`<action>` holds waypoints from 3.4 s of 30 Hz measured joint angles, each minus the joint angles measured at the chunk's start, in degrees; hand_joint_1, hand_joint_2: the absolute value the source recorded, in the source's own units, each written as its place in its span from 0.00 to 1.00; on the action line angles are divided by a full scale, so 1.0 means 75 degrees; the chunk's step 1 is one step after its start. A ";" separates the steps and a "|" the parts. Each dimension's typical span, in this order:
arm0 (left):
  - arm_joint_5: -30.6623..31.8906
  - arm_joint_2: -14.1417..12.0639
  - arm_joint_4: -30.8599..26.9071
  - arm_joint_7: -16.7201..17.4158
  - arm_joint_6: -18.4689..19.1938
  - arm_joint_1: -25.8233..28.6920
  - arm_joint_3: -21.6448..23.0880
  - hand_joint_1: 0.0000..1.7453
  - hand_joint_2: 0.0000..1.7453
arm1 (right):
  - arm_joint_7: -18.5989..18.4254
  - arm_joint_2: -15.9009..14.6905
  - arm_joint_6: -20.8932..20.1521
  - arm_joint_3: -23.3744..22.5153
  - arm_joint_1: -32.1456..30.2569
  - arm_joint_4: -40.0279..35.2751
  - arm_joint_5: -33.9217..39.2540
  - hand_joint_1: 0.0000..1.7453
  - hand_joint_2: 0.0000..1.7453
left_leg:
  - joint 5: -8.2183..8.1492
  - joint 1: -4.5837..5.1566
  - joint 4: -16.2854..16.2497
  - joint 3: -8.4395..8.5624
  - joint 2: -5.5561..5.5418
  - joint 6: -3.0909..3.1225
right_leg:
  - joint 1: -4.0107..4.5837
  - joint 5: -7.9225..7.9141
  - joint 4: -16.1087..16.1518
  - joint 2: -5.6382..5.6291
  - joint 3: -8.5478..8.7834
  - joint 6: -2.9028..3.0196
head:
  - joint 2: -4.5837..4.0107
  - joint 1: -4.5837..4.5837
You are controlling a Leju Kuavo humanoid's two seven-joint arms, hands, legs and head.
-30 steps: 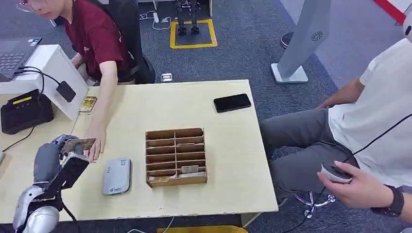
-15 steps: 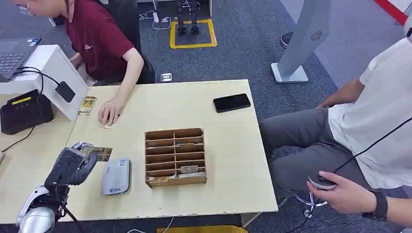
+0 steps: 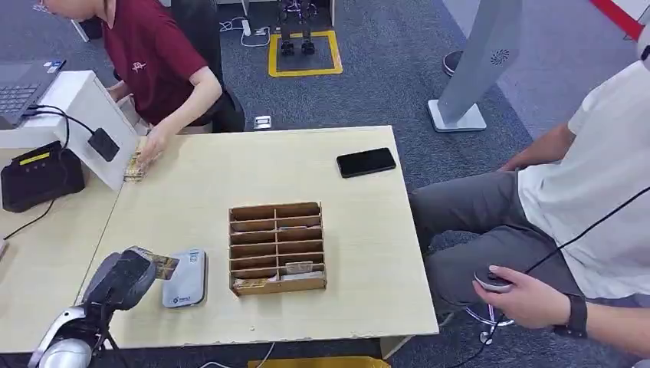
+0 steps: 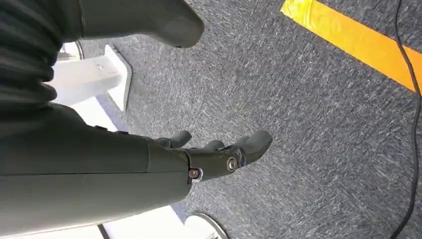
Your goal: Pass the card to the sensor for recognition and then transmit it.
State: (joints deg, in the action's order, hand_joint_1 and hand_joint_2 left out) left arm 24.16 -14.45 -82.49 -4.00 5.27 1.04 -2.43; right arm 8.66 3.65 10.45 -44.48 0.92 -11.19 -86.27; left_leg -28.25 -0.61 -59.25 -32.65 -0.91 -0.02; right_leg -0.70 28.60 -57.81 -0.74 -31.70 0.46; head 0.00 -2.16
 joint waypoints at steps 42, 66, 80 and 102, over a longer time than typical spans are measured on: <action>0.2077 0.0764 0.1247 0.0717 -0.0784 -0.0366 0.0300 1.00 1.00 | -0.0058 0.0035 -0.0009 0.0251 0.0015 0.0000 0.0000 0.00 1.00 | 0.0001 0.0000 0.0000 0.0011 0.0000 0.0000 | 0.0000 -0.0001 -0.0001 0.0005 0.0011 0.0000 | 0.0000 0.0000; 0.2422 0.1110 0.1585 0.0544 -0.0841 -0.0495 0.0385 1.00 1.00 | -0.0003 0.0044 0.0047 0.0379 0.0050 -0.0003 0.0000 0.00 1.00 | 0.0001 0.0001 0.0000 0.0025 -0.0003 -0.0001 | 0.0000 -0.0001 -0.0001 0.0008 0.0027 0.0000 | 0.0000 0.0000; -0.0355 0.0239 0.0603 -0.0531 -0.1907 -0.3745 0.0017 1.00 1.00 | 0.0032 0.0026 0.0125 0.0560 0.0075 -0.0006 0.0000 0.00 1.00 | 0.0050 -0.0015 -0.0003 -0.0010 -0.0035 -0.0019 | 0.0024 -0.0042 -0.0007 0.0033 -0.0001 0.0025 | 0.0000 -0.0003; 0.7202 -0.1270 0.2193 -0.0587 -0.5330 -0.5048 0.1104 1.00 1.00 | 0.0131 -0.0108 -0.0257 0.1268 0.0233 -0.0006 0.0000 0.00 1.00 | 0.0051 -0.0016 -0.0002 -0.0015 0.0010 -0.0022 | 0.0022 -0.0046 -0.0010 -0.0010 -0.0030 0.0030 | 0.0000 -0.0003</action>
State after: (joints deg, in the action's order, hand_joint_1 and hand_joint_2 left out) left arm 78.17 -23.97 -66.04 -8.40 -34.71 -36.82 5.85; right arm 9.64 2.84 8.52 -34.97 2.67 -11.23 -86.27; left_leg -27.87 -0.73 -59.26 -32.76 -0.84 -0.19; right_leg -0.53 28.25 -57.89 -0.81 -31.92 0.69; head 0.00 -2.18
